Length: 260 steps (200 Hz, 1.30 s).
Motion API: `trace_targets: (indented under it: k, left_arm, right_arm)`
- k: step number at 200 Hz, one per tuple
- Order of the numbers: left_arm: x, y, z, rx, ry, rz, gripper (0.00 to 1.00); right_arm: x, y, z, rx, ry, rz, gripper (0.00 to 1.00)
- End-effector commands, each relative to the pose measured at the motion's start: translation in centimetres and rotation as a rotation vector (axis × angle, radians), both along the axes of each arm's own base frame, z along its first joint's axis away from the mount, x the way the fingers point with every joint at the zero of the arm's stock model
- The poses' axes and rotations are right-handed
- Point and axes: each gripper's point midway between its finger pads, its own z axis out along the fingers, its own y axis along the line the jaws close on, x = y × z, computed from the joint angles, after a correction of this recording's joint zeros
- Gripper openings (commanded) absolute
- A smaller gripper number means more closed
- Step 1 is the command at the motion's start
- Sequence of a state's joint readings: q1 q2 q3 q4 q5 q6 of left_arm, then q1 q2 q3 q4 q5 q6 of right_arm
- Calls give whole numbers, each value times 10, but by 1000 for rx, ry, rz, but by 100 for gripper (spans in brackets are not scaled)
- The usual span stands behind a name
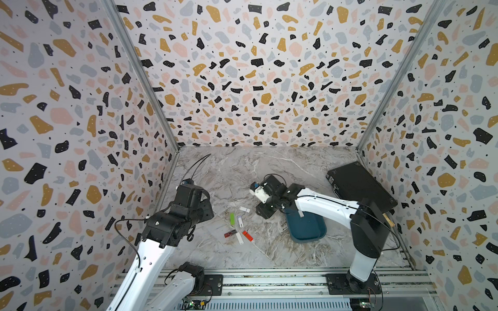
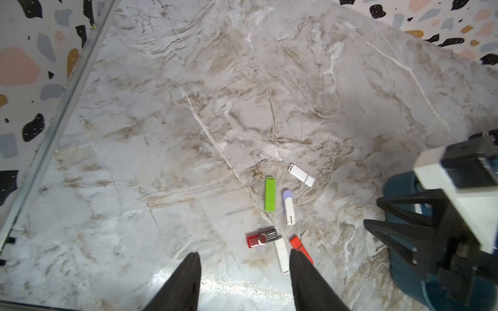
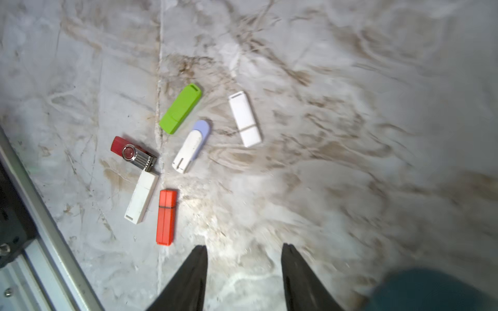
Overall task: Put the usb flash drive into the storage box
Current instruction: Pick up the USB flash from the center of the board.
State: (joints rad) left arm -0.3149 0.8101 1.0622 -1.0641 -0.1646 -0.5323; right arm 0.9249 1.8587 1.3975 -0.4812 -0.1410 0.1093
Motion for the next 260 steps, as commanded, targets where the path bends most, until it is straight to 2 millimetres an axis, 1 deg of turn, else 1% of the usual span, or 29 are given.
trace_targets:
  k: [1, 14, 24, 36, 65, 77, 113, 143, 199, 213, 231, 238, 260]
  left_arm:
    - [-11, 9, -9, 76, 39, -38, 58]
    - [-9, 3, -8, 51, 10, -63, 58]
    - [-8, 4, -10, 50, 1, -53, 58]
    - [-9, 3, -12, 42, -2, -54, 58]
    - [-11, 3, -9, 25, -40, -51, 58]
    - [-12, 3, -8, 19, -54, -53, 59]
    - [-13, 3, -7, 13, -72, -54, 60]
    - [-12, 3, -8, 14, -68, -52, 61]
    - [-11, 3, -10, 13, -65, -53, 62]
    - [-10, 1, -12, 14, -53, -58, 63]
    - [-10, 1, -13, 15, -49, -55, 63]
    - [-10, 1, -13, 14, -48, -56, 63]
    - [-10, 2, -12, 13, -52, -54, 63]
  right_arm:
    - [12, 13, -2, -65, -86, 87, 52]
    - [17, 22, -13, -104, -85, 117, 53]
    - [21, 28, -19, -134, -97, 139, 54]
    - [26, 35, -23, -153, -110, 152, 54]
    - [36, 48, -30, -165, -117, 171, 55]
    - [37, 54, -36, -168, -102, 184, 53]
    - [37, 66, -43, -150, -64, 196, 50]
    - [36, 70, -49, -146, -52, 198, 50]
    - [33, 67, -67, -196, -43, 191, 40]
    - [33, 67, -68, -196, -44, 190, 33]
    - [34, 68, -63, -188, -52, 179, 26]
    - [34, 69, -61, -183, -54, 176, 22]
    - [36, 71, -49, -158, -67, 159, 19]
